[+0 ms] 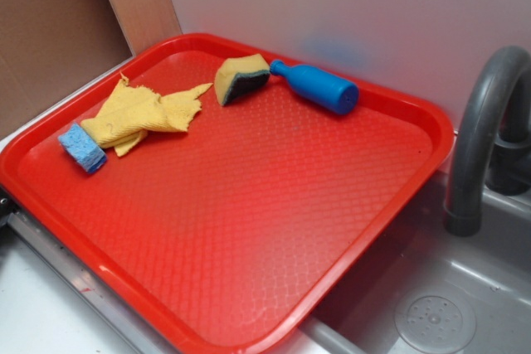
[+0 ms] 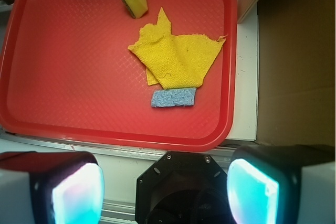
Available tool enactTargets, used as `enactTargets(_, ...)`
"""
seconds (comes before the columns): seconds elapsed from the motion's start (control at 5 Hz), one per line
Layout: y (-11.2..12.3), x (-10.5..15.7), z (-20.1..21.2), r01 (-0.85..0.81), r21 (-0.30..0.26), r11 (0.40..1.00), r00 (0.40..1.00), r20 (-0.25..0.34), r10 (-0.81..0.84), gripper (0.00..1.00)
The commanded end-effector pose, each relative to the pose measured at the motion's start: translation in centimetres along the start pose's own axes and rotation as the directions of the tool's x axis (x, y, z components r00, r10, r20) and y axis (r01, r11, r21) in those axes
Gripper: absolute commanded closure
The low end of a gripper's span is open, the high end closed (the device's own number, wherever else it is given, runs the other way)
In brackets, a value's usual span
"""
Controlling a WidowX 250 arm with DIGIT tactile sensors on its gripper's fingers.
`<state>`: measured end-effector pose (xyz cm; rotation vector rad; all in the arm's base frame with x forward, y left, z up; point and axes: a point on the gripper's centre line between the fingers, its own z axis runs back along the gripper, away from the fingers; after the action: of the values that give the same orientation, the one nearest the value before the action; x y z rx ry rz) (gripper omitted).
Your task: Grab the green sponge.
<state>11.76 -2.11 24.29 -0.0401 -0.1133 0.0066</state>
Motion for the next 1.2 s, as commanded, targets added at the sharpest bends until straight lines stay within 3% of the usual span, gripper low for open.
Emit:
enactTargets(0.0, 0.0, 0.0, 0.0, 0.000, 0.000, 1.000, 1.000, 0.000, 0.000, 0.00)
enactTargets(0.2, -0.6, 1.5, -1.2, -0.080, -0.019, 0.997, 0.996, 0.024, 0.080, 0.00)
enactTargets(0.6, -1.4, 7.5, -4.7, -0.265, 0.005, 0.964, 0.961, 0.085, 0.263, 0.00)
enactTargets(0.8, -3.0, 9.7, -5.9, -0.271, 0.036, 0.962, 0.949, 0.176, 0.261, 0.00)
enactTargets(1.0, -6.1, 10.2, -5.5, -0.242, 0.055, 0.969, 0.951, 0.212, 0.226, 0.00)
